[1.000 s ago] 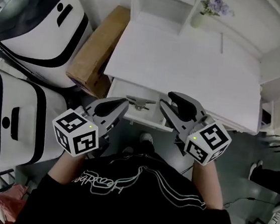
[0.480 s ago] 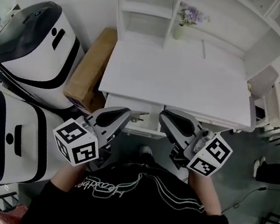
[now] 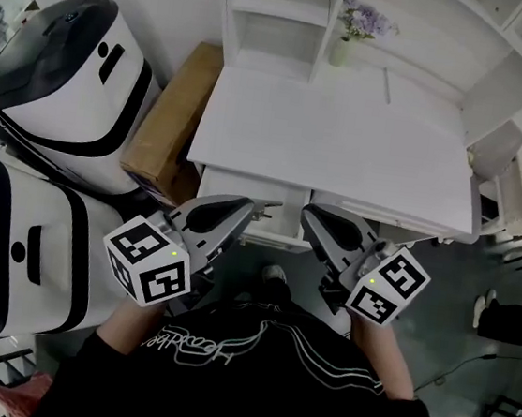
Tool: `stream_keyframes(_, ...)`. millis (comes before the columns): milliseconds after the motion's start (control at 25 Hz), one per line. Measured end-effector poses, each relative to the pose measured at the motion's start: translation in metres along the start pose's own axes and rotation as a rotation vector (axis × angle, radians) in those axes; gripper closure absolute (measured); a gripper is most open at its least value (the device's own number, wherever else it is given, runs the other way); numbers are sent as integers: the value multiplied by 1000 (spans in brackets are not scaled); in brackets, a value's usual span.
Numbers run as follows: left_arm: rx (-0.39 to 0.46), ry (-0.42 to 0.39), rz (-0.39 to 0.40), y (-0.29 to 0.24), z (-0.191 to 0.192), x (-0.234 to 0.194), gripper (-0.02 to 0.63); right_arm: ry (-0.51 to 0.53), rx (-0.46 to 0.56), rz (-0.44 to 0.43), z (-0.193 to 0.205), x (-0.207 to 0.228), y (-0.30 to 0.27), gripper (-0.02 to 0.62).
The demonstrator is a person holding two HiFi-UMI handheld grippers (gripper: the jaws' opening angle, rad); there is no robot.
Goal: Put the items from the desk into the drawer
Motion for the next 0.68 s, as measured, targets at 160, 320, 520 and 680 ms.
stream_keyframes(160, -1, 8, 1, -2, 3, -7, 586, 26, -26, 2, 5, 1, -5, 551)
stream_keyframes(320, -8, 22, -12, -4, 5, -12, 586, 23, -37, -4, 10, 3, -10, 551)
stream_keyframes(520, -13, 33, -10, -6, 8, -17, 586, 20, -47, 1, 15, 5, -11, 551)
stream_keyframes(680, -15, 49, -4, -6, 11, -22, 586, 15, -52, 3, 19, 5, -12, 551)
Point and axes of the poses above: the fingertips, and each gripper's own axes: y backward along the fingers, x to its right, z out of its underside, the point moved 8 cm from there along y, backward along the fingers, and after that the axes turned 15 degrees about y, right-handed, at the moved point
